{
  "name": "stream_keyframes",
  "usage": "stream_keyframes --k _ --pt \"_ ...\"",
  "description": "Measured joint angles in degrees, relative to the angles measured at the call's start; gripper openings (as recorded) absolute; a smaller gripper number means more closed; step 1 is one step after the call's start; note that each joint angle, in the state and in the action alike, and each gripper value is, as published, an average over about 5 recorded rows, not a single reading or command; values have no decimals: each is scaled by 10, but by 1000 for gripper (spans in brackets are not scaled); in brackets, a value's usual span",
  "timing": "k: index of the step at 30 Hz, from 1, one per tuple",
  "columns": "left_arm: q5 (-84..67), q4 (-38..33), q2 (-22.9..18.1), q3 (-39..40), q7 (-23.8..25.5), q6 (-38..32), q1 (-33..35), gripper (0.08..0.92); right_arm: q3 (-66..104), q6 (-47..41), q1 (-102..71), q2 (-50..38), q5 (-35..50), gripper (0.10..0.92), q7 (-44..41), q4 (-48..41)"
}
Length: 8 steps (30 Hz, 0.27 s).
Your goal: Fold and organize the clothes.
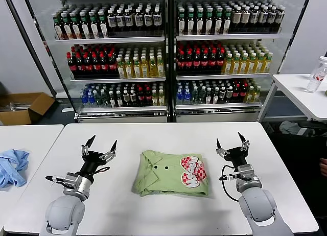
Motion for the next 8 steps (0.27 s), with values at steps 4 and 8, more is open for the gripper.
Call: stream_keyframes --k 4,8 --pt "-1 0 0 2 3 1 -2 823 2 7 4 -2 -3 823 2 -7" --pt "-2 -1 1 3 7 0 -3 823 2 12 7 -4 -2 823 2 -11"
